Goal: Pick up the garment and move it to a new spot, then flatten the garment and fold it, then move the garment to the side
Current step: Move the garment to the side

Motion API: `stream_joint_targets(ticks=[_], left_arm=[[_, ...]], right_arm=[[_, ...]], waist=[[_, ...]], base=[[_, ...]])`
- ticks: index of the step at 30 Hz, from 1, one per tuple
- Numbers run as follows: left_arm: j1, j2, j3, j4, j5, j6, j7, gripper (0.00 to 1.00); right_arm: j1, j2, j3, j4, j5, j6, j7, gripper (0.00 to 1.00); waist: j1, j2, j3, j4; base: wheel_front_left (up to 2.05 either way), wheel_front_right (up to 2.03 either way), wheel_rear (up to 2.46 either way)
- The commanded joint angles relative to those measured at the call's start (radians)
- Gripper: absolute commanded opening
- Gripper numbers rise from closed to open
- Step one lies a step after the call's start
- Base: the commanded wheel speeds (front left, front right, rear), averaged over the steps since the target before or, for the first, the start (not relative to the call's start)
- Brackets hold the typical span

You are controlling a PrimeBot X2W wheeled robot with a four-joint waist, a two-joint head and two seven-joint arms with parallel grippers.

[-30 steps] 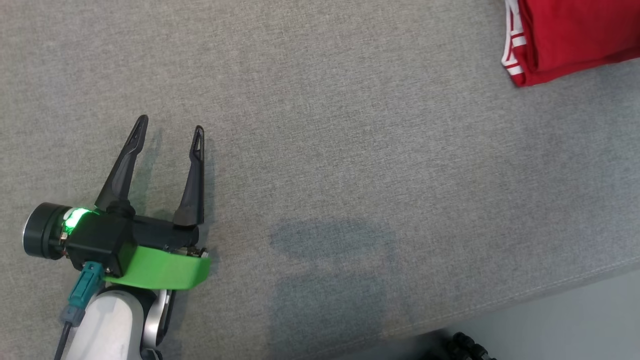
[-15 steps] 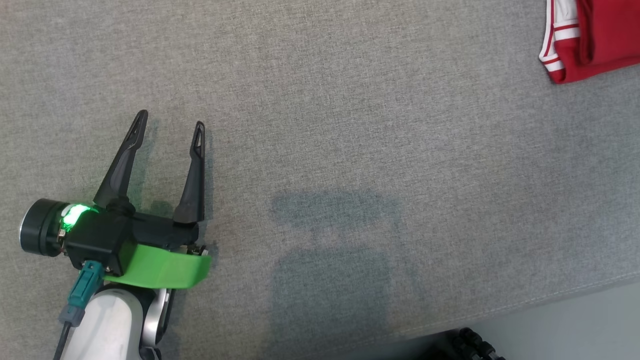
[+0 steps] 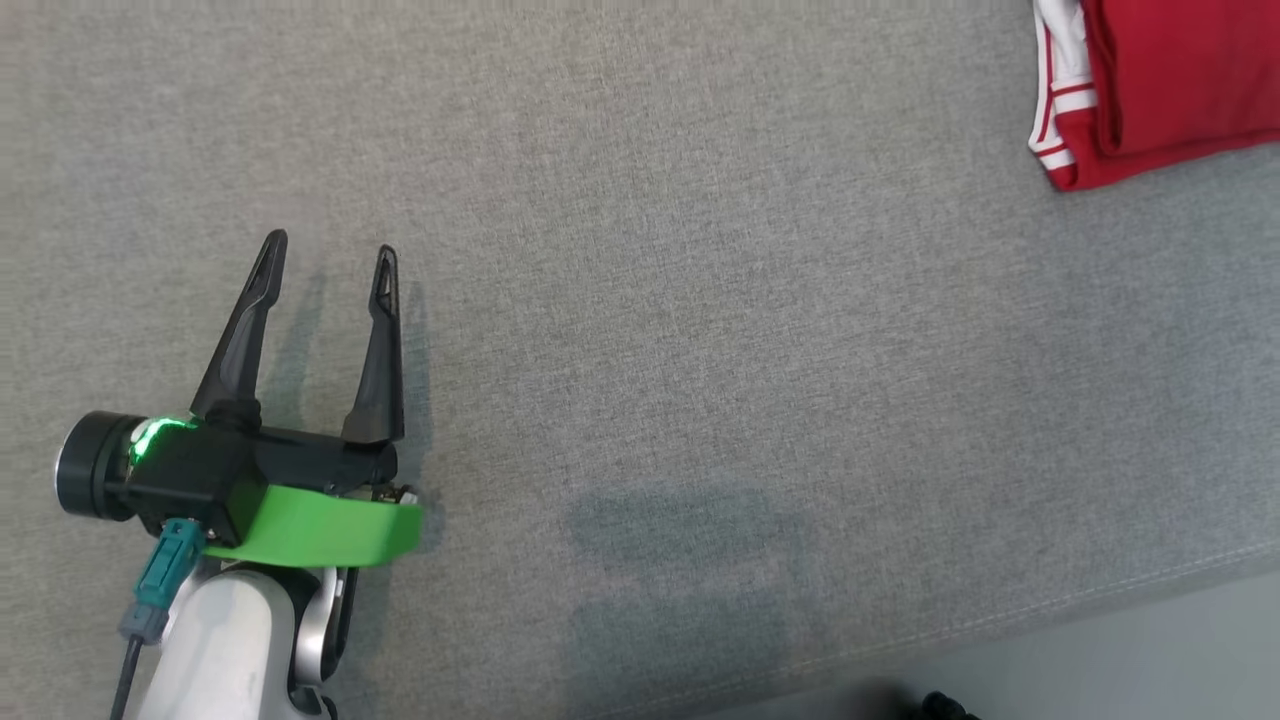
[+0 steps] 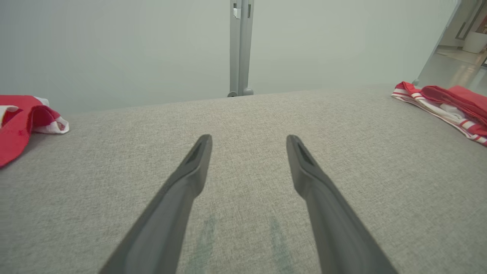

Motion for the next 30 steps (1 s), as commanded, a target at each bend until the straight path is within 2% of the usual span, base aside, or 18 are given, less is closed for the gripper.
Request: stream_joint_targets(ticks=[1,9,16,17,22,30], left_arm=[[-0.008,-0.004,0.005,0.009,-0.007,0.006,-0.009,1.0],[0.029,-0.042,0.038,0.11,-0.055,0.024,-0.072,1.0],[0.081,-0.071,0.069,0.184,-0.09,0.034,-0.096,1.0],[0.097,-0.077,0.075,0.202,-0.089,0.036,-0.099,1.0],[0.136,-0.096,0.09,0.244,-0.104,0.033,-0.099,1.0],[0.21,-0.118,0.112,0.272,-0.102,0.03,-0.098,1.0]], right_arm=[[0.026,0.008,-0.005,-0.016,-0.004,-0.001,-0.003,1.0],[0.21,0.073,-0.007,-0.2,0.031,-0.001,-0.002,1.0],[0.431,0.141,-0.017,-0.381,0.072,-0.001,-0.002,1.0],[0.494,0.161,-0.031,-0.437,0.074,-0.001,-0.002,1.0],[0.656,0.218,-0.082,-0.567,0.02,-0.001,-0.002,1.0],[0.854,0.34,-0.066,-0.706,-0.039,-0.001,0.015,1.0]], waist=[[0.0,0.0066,-0.053,0.013],[0.0,0.0066,-0.21,0.057],[0.0,0.0066,-0.325,0.098],[0.0,0.0066,-0.352,0.11],[0.0,0.0066,-0.412,0.142],[0.0,0.0066,-0.481,0.159]], base=[[0.0,0.0,0.0],[0.0,0.0,0.0],[0.0,0.0,0.0],[0.0,0.0,0.0],[0.0,0.0,0.0],[0.0,0.0,0.0]])
